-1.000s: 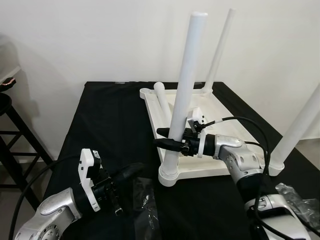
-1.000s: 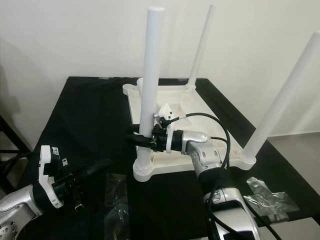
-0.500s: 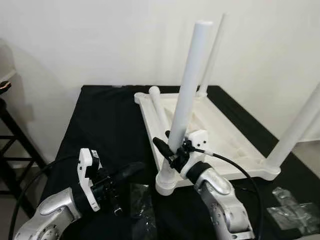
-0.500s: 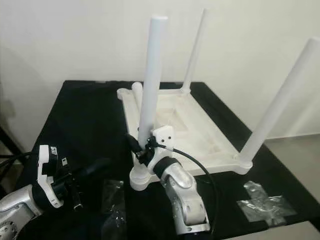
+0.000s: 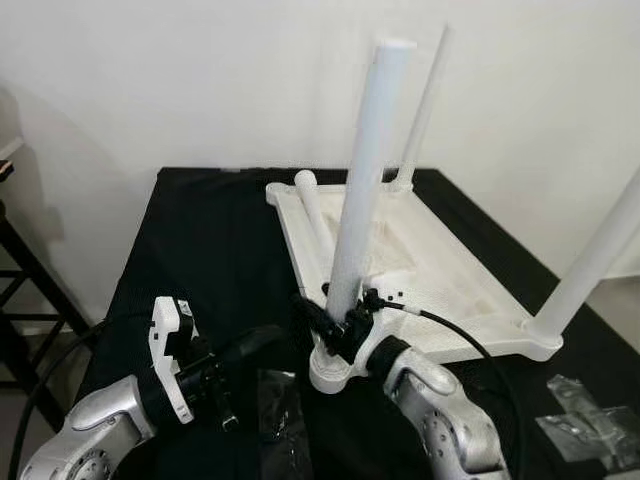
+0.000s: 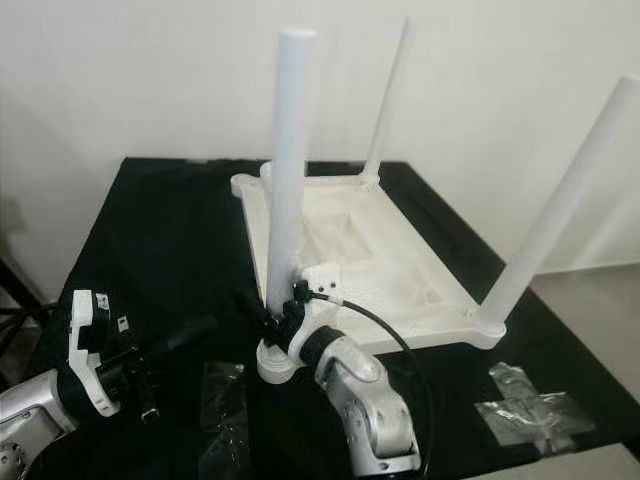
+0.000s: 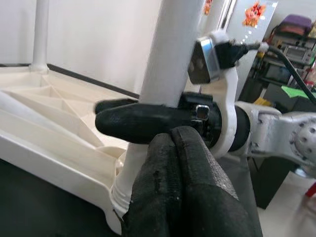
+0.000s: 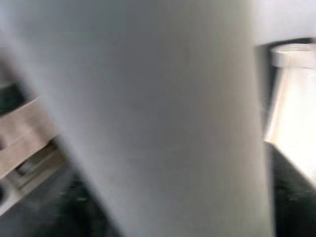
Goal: Building children table
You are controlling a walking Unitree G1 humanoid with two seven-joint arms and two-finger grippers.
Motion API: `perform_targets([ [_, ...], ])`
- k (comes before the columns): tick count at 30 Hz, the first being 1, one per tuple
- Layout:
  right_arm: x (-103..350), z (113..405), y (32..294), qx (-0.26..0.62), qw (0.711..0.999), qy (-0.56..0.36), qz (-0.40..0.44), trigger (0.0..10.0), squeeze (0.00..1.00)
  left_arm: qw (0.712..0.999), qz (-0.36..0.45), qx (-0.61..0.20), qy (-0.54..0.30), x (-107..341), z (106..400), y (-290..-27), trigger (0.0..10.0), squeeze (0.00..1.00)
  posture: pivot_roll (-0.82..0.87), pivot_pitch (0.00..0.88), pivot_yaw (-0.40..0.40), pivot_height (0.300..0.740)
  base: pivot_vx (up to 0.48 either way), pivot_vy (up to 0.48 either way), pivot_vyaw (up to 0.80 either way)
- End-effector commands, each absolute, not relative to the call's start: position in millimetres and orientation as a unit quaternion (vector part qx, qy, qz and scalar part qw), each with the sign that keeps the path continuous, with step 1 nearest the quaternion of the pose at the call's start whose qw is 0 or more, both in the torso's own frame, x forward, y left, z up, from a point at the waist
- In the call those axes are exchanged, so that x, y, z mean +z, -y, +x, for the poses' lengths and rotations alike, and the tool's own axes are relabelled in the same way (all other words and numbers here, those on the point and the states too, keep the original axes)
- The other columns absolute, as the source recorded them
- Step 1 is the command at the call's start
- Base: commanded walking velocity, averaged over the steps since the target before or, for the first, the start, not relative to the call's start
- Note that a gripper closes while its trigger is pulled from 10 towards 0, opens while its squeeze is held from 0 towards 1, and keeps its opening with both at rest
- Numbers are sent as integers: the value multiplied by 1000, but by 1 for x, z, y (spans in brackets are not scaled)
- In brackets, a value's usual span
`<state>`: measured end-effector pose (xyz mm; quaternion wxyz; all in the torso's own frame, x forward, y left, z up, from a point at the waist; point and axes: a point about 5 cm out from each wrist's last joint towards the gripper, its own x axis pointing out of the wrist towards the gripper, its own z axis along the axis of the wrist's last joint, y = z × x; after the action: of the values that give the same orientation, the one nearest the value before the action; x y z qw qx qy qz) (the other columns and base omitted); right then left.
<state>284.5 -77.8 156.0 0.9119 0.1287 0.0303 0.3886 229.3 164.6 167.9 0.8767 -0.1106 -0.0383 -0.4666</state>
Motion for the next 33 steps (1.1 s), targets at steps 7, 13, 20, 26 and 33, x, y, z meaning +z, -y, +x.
perform_targets([
  [7,166,310,98,497,866,-25,38,10000,0,877,-113,-466,34,165,232,-163,10000,0,67,0,-74,740,0,0,0],
  [13,180,333,115,524,851,-23,17,10000,0,877,-114,-465,34,164,233,-163,10000,0,70,0,-73,740,0,0,0],
  [20,187,343,123,552,833,-34,22,0,0,877,-115,-466,33,163,233,-162,10000,0,72,0,-68,740,0,0,0],
  [26,181,343,129,557,829,-40,24,0,0,877,-115,-465,32,163,233,-163,10000,0,74,0,-66,740,0,0,0],
  [33,147,310,107,354,931,-44,74,0,0,877,-115,-466,34,165,231,-165,10000,0,61,0,-79,740,0,0,0],
])
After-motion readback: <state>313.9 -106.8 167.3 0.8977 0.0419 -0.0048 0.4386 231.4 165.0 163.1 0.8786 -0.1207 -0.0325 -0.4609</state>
